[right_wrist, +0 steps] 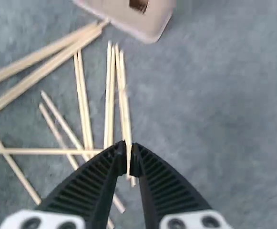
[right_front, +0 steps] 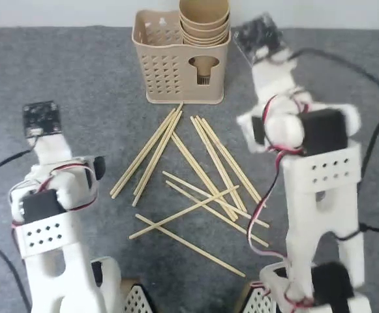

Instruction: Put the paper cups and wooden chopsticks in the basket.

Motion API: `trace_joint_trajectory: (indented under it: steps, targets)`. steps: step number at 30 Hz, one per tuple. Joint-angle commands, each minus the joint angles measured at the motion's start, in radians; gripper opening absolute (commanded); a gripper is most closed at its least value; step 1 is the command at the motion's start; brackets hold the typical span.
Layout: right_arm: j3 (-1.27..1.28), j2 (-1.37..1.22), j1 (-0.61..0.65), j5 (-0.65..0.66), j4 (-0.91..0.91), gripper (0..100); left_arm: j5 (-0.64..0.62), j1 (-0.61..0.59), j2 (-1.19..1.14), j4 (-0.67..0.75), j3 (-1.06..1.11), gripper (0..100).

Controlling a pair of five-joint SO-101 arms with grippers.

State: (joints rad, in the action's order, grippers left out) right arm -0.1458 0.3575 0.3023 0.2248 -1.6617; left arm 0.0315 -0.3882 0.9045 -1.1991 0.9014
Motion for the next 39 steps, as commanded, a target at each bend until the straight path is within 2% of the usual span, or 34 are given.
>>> trace_joint_trajectory:
  steps: [1, 7, 13, 18, 24, 34, 39]
  targets:
    - [0.37, 0.133, -0.001, -0.058, 0.2, 4.2, -0.009, 0.078, -0.011, -0.064, -0.124, 25]
    - [0.835, 0.297, -0.002, -0.095, 0.552, 4.2, -0.009, 0.161, -0.282, -0.153, -0.343, 25]
    - [0.919, 0.329, -0.067, -0.098, 0.588, 4.2, 0.005, 0.222, -0.582, -0.163, -0.515, 25]
    - [1.066, 0.332, -0.096, -0.089, 0.734, 4.2, 0.101, 0.331, -0.763, -0.123, -0.565, 25]
    - [1.074, 0.331, -0.093, -0.092, 0.745, 4.2, 0.275, 0.379, -0.948, 0.003, -0.598, 25]
    - [1.074, 0.331, -0.093, -0.097, 0.746, 4.2, 0.338, 0.381, -1.238, 0.037, -0.733, 25]
    - [1.077, 0.331, -0.096, -0.098, 0.768, 4.2, 0.339, 0.385, -1.281, 0.002, -0.769, 25]
